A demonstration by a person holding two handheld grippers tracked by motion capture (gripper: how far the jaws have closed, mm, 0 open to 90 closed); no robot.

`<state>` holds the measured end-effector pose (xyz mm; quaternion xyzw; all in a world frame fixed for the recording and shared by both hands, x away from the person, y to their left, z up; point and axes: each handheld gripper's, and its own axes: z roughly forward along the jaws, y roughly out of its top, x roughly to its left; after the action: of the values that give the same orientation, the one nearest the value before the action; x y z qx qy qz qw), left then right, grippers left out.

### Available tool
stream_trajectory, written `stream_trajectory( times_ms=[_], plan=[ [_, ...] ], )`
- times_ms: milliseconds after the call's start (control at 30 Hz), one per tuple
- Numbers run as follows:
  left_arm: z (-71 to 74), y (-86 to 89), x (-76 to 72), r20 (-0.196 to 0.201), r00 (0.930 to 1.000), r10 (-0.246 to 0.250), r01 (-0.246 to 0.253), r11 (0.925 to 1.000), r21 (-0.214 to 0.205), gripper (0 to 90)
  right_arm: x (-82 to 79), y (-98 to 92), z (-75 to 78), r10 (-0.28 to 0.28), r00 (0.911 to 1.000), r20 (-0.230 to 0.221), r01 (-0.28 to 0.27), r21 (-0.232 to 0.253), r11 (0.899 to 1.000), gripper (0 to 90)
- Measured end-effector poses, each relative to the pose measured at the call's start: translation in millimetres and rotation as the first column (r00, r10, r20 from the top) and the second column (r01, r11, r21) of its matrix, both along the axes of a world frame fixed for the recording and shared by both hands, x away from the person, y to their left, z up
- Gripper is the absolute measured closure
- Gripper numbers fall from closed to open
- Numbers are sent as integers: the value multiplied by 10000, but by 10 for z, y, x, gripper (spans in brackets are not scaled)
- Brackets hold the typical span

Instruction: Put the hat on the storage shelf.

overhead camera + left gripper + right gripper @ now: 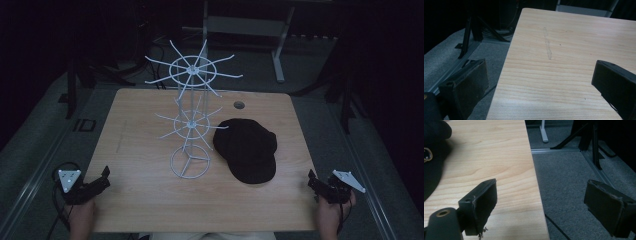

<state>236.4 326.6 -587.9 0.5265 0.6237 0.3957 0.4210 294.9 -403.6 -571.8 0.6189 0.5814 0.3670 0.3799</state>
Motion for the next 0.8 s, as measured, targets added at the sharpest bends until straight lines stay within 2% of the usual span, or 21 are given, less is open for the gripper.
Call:
stream_trajectory(
  times_ms=[67, 133, 300, 533, 633, 733, 800],
  plan=[
    [0, 0, 0, -2, 10000, 1, -1, 10000, 15, 14, -6, -3, 0, -242, 9997, -25, 242, -29, 9997, 112],
    [1, 0, 2, -28, 10000, -19, 19, 10000, 39, 15, 11, -24, -4, 33, 9996, -298, -24, 274, 9996, 112],
    [1, -1, 4, -50, 10000, -19, 19, 10000, 53, 15, 17, -2, 2, 196, 9989, -419, -188, 194, 9996, 111],
    [2, -6, 7, -77, 10000, 32, -31, 10000, 84, 14, 63, -13, 41, 670, 9946, -793, -622, 612, 9962, 112],
    [3, -9, 16, -160, 9999, 62, -61, 9999, 93, 14, 106, -7, 104, 994, 9908, -920, -909, 920, 9916, 112],
    [2, -4, 12, -116, 9999, 61, -60, 10000, 47, 14, 134, 33, 193, 1230, 9893, -786, -1156, 927, 9890, 111],
    [2, -5, 11, -112, 9999, 59, -58, 10000, 61, 14, 163, 73, 255, 1403, 9862, -881, -1330, 833, 9876, 111]
  ],
)
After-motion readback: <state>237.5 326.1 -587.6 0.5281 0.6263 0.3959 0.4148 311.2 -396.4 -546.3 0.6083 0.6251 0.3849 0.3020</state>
